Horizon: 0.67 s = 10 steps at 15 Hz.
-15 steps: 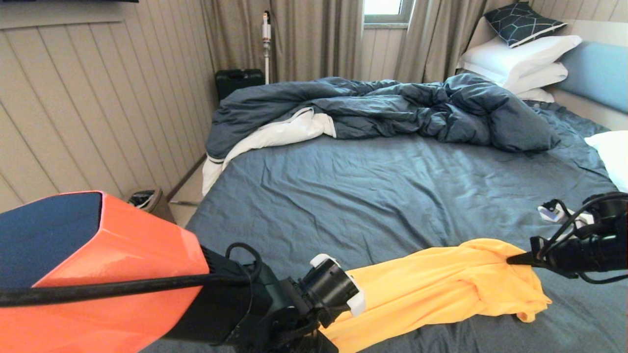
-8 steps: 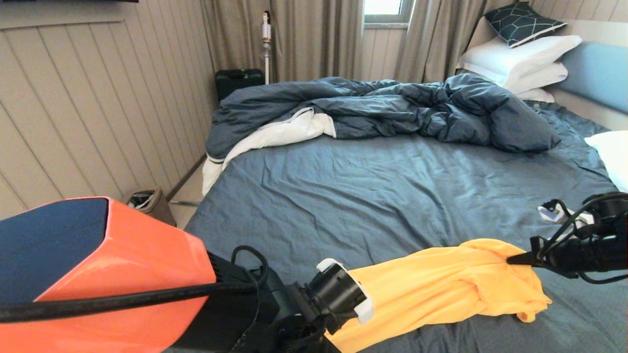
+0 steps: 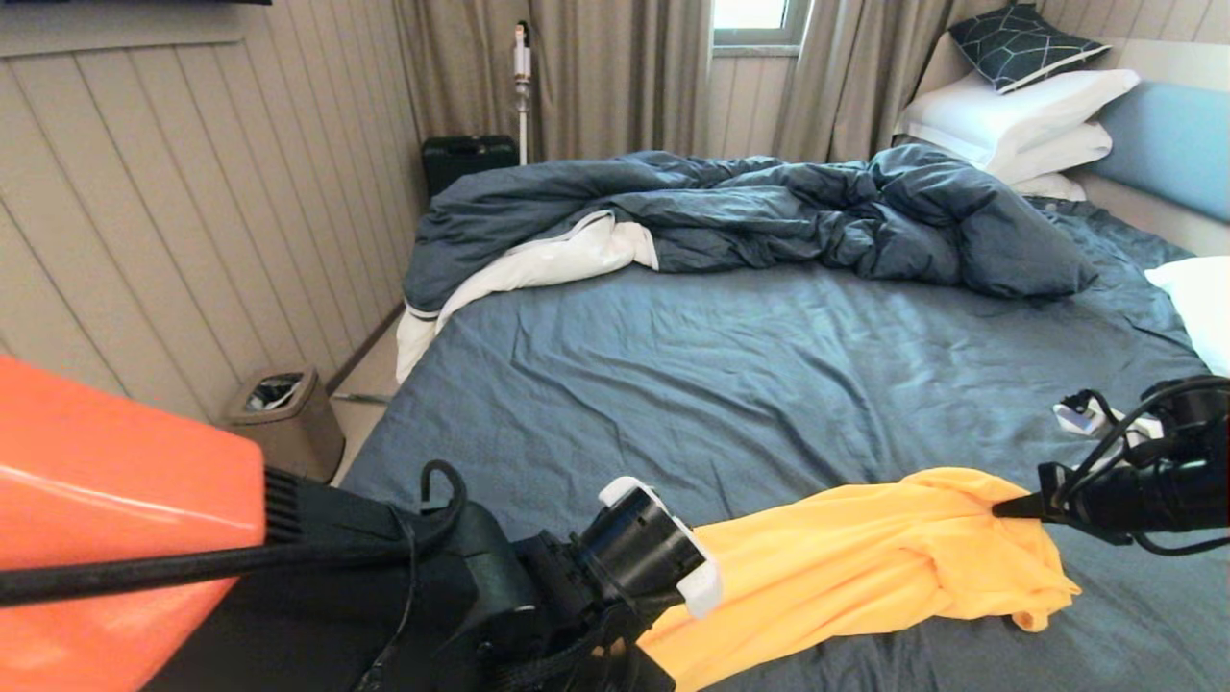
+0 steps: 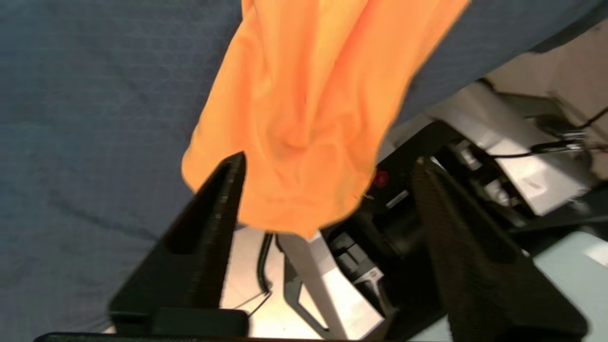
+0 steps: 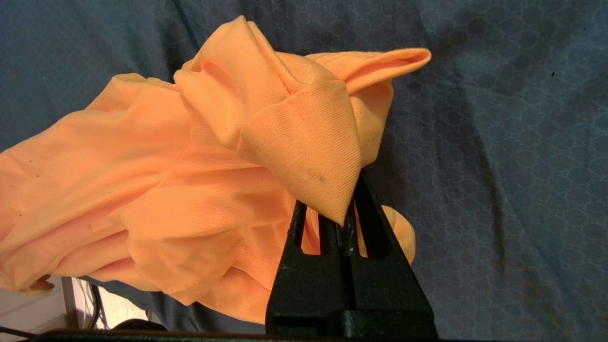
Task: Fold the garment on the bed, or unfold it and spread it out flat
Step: Fold the yellow T-shirt
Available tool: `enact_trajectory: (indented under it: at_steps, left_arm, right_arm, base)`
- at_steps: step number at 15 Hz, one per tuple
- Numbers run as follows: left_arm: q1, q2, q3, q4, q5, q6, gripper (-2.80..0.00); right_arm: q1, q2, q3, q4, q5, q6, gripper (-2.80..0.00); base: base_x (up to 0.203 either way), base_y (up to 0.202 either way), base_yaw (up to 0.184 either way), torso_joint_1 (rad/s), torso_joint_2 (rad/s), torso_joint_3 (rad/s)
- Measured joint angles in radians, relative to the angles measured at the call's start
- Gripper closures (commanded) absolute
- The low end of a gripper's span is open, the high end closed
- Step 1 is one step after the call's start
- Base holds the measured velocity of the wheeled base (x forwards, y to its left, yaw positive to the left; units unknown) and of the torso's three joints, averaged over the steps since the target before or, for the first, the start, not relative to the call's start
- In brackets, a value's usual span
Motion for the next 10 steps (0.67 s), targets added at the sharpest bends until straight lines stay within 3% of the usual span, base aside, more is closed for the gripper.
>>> enact_trajectory:
  at_steps: [1, 6, 10]
  left_arm:
    - [-0.002, -0.022, 0.011, -0.001, 0.0, -0.005, 0.0]
    - [0.068, -0.155, 0.136, -0.036, 0.003, -0.066, 0.0]
    - [0.235, -0.369, 0.334, -0.092, 0.0, -0.116, 0.0]
  right_arm:
    - [0.0, 0.0, 0.0, 0.0, 0.0, 0.0, 0.0]
    - [0.0, 0.001, -0.004, 0.0, 0.0, 0.001, 0.0]
    - [0.003, 0.007, -0.028, 0.007, 0.0, 0.005, 0.0]
  base:
    - [0.0, 0.0, 0.0, 0.0, 0.0, 0.0]
    - [0.0, 0.0, 0.0, 0.0, 0.0, 0.0]
    - [0.0, 0.0, 0.0, 0.0, 0.0, 0.0]
